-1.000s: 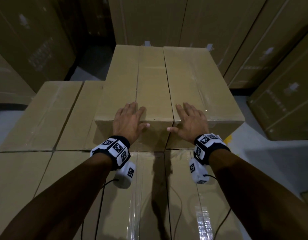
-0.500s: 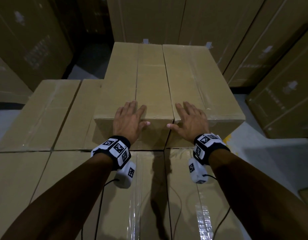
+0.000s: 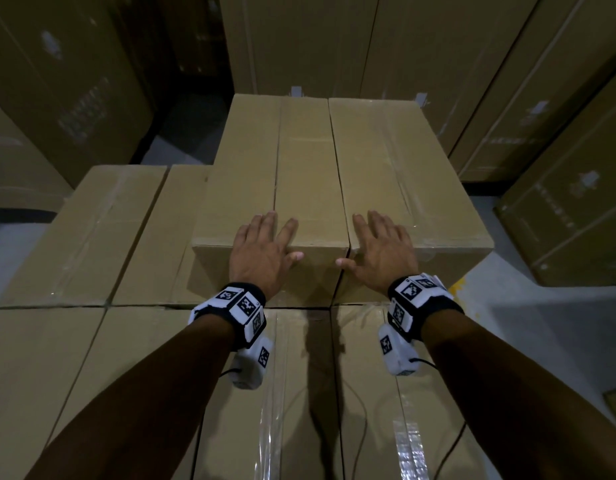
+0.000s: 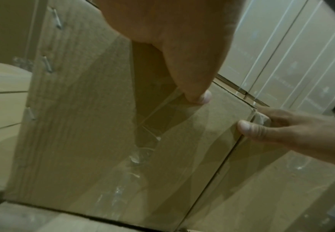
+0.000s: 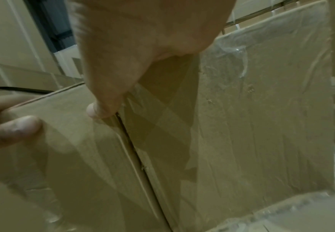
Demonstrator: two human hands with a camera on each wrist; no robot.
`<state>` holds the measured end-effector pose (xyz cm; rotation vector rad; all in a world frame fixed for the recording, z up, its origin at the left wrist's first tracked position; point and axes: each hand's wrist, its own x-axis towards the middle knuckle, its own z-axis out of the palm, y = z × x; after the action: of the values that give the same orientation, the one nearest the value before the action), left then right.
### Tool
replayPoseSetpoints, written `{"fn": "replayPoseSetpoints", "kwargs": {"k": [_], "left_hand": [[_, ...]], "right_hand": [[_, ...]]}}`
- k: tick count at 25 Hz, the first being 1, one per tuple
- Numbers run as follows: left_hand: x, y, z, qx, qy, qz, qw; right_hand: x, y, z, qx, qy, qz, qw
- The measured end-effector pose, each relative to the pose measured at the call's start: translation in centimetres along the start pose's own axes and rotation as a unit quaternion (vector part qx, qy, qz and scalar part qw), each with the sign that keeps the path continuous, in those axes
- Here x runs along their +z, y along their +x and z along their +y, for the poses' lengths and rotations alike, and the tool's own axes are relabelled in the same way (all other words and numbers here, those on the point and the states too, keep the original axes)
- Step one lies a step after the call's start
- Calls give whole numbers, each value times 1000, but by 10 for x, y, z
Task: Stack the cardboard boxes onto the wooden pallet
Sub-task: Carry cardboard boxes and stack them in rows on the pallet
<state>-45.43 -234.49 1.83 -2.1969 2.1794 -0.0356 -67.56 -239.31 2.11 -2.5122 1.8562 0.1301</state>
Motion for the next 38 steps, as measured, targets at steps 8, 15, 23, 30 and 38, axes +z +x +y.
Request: {"fn": "replayPoseSetpoints", "kwargs": {"k": [8, 15, 23, 30, 38], "left_hand": [[5, -1, 4, -10, -6, 12, 1000], [11, 0, 5, -19, -1, 17, 1000], [0, 0, 7, -26, -21, -7, 999], [-21, -72, 20, -11, -54, -68, 996], [-11, -232, 36, 58, -90, -61, 992]], "right_hand": [[7, 1, -17, -12, 17, 37, 999], [10, 0, -15, -16, 23, 51, 998], [-3, 6, -16, -9, 30, -28, 999], [-11, -97, -27, 11, 63, -34, 997], [29, -297, -51, 160, 165, -40, 972]]}}
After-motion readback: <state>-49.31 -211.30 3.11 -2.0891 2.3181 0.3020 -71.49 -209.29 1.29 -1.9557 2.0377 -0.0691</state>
